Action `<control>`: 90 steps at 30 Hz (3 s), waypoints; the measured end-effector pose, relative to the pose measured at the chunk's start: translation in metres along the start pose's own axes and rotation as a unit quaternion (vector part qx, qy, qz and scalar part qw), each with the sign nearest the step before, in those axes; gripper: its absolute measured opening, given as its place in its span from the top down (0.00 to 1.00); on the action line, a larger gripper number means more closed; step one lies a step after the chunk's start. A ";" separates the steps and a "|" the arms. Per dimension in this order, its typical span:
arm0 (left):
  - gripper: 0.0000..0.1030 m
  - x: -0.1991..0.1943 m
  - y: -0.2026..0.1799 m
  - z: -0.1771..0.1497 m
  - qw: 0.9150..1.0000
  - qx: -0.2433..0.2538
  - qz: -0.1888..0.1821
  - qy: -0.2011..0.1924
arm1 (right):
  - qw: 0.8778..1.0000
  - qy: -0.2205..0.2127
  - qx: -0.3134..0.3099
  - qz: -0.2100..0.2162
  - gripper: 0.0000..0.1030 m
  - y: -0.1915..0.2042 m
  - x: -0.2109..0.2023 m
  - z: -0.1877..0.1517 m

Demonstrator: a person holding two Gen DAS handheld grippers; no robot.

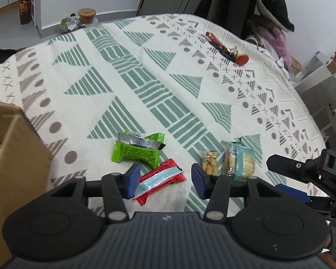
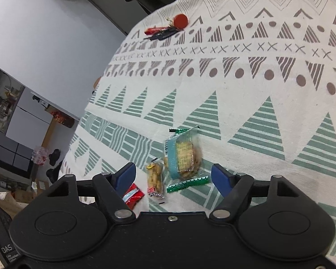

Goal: Organize snacks
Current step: 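Grasp the red-silver bar with the left gripper while the right grasps the clear biscuit packet, then carry both held snacks over the cardboard box and open both grippers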

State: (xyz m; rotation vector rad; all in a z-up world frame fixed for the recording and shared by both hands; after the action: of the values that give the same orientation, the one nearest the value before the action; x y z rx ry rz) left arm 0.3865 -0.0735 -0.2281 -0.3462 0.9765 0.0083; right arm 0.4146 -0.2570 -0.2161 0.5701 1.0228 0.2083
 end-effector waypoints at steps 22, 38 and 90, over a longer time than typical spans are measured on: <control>0.64 0.028 -0.004 -0.020 0.999 0.011 0.013 0.045 | 0.999 -0.001 -0.039 -0.035 0.29 0.003 0.047 0.007; 0.83 -0.012 -0.003 -0.021 0.999 0.010 0.012 0.033 | 0.996 0.003 -0.085 -0.020 0.63 0.019 0.028 -0.005; 0.79 -0.193 0.163 -0.001 0.986 -0.108 0.082 -0.096 | 0.965 0.003 -0.216 0.146 0.63 0.205 -0.026 -0.120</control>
State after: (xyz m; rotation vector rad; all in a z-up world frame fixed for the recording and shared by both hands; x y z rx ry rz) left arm 0.2502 0.1086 -0.1182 -0.4551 0.8120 0.2940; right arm 0.3189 -0.0543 -0.1333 0.3179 0.8609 0.6777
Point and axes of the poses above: each gripper's, at about its wrist camera, not at the fingertips, and x roughly the way its jaws point, y to its left, z to its top, the point moved 7 cm from there along x, roughly the way its jaws point, and after that the axes turned 3 degrees about x, right-handed, at the moved point
